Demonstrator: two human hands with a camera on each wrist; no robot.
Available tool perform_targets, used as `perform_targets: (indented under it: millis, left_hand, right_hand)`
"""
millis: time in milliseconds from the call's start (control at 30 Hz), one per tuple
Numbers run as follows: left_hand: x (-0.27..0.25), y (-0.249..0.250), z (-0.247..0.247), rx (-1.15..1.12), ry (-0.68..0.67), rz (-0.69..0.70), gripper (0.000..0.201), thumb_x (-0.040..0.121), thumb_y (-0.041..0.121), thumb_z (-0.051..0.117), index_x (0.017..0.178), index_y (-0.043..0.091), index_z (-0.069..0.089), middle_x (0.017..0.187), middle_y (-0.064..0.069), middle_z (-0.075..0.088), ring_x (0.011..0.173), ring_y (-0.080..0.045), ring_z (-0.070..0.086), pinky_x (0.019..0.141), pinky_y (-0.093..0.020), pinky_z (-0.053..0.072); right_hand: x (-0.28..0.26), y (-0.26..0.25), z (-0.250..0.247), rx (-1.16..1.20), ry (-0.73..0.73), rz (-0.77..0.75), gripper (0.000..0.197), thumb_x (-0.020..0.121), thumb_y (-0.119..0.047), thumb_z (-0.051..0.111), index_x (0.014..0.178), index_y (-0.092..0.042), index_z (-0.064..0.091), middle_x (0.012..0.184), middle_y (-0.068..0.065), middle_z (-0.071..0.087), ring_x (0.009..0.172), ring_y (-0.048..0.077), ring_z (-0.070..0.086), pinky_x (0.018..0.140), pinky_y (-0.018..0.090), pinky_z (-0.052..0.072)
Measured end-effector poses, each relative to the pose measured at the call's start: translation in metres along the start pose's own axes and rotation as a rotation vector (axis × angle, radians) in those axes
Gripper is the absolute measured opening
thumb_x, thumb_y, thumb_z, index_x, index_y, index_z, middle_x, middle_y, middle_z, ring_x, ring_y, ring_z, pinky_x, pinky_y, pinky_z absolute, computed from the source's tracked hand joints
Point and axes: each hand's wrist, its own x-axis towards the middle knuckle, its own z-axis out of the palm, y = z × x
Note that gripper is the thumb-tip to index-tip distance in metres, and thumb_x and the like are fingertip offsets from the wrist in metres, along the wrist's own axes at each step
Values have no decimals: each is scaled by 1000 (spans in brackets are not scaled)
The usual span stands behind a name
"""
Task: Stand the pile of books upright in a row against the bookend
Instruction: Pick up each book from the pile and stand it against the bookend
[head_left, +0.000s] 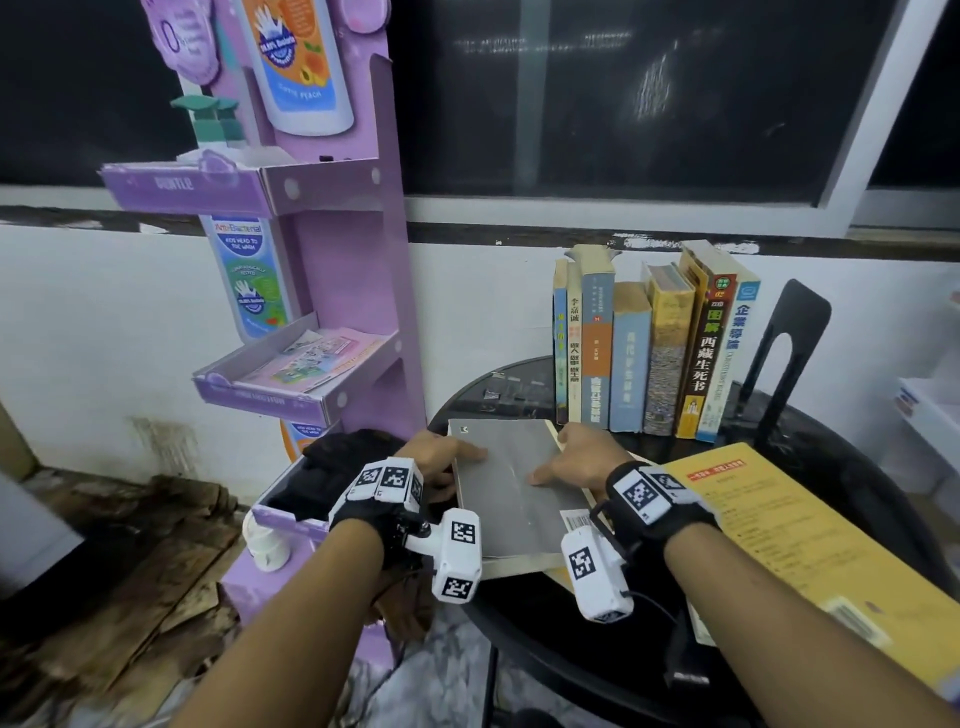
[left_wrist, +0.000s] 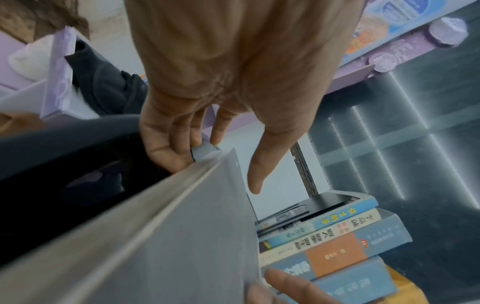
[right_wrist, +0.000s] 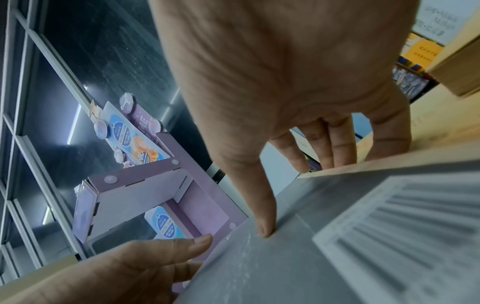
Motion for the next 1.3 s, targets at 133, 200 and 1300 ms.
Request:
perform_targets:
  millis: [133, 200, 1300]
  left_hand:
    - [3, -1, 6, 76, 22, 75, 27, 77, 17, 77, 96, 1, 68, 75, -8, 69, 50, -16, 62, 48, -23, 52]
    - [10, -4, 9, 36, 12, 138, 48, 65, 18, 83, 107, 0, 68, 95, -12, 73, 81, -27, 71, 79, -41, 59]
    - [-61, 93, 53, -501, -204, 743, 21, 88, 15, 64, 109, 16, 63, 104, -15, 69, 86, -28, 67, 81, -44, 55]
  right_hand:
    - [1, 4, -1, 50, -4, 33, 72, 69, -42, 83, 125, -9, 52, 125, 7, 56, 114, 23, 52, 83, 28, 44]
    - [1, 7, -2, 84, -16, 50, 74, 67, -43, 84, 125, -9, 52, 124, 6, 56, 114, 23, 53, 81, 28, 44]
    - [-51, 32, -120, 831, 198, -484, 32, 85, -11, 69, 110, -27, 57, 105, -3, 67, 89, 11, 69, 73, 40, 60]
